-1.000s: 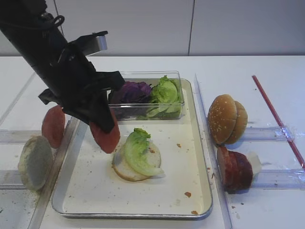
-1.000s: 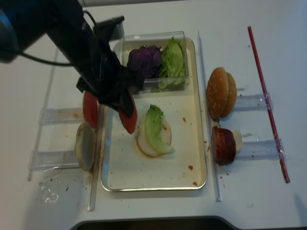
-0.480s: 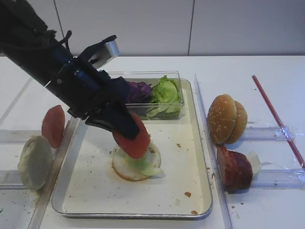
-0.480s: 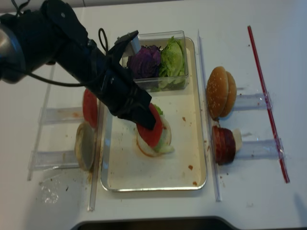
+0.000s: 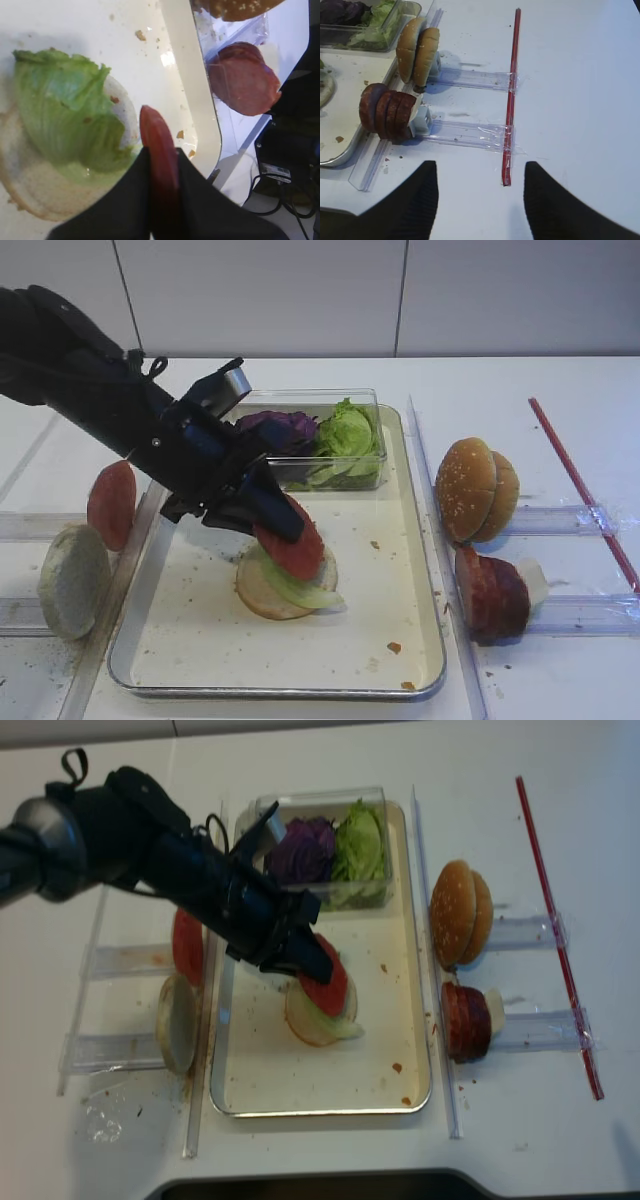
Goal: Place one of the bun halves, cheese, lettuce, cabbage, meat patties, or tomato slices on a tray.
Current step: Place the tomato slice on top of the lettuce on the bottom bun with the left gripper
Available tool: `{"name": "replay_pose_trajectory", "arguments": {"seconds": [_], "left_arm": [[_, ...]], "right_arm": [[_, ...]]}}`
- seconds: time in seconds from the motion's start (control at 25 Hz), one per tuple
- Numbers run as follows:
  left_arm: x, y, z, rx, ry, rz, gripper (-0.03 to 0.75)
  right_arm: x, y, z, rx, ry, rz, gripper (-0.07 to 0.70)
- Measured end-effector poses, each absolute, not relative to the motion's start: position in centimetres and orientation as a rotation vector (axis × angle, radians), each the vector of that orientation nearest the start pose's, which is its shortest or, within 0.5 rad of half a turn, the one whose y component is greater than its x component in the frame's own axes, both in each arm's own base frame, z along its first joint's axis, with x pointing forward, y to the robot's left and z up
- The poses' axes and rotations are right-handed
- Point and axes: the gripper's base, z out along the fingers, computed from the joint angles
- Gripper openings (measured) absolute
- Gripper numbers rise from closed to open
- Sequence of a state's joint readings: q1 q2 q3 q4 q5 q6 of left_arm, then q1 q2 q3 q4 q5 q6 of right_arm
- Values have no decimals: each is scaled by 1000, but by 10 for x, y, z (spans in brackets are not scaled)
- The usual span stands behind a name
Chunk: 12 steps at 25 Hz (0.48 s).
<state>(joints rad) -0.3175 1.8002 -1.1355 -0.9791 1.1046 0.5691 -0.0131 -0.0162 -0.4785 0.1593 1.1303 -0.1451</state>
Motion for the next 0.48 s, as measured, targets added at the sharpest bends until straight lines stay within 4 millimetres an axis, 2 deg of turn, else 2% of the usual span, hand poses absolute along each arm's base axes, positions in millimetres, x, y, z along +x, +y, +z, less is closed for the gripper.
{"name": "replay_pose_trajectory", "arguments": {"seconds": [0.28, 0.48], "left_arm": [[302, -172, 197, 461, 2809, -1344, 36], [304, -173, 195, 449, 2805, -1350, 36]], "right_arm": [[-8, 13, 267, -153, 2104, 98, 398], [-8, 13, 267, -153, 2104, 98, 398]]}}
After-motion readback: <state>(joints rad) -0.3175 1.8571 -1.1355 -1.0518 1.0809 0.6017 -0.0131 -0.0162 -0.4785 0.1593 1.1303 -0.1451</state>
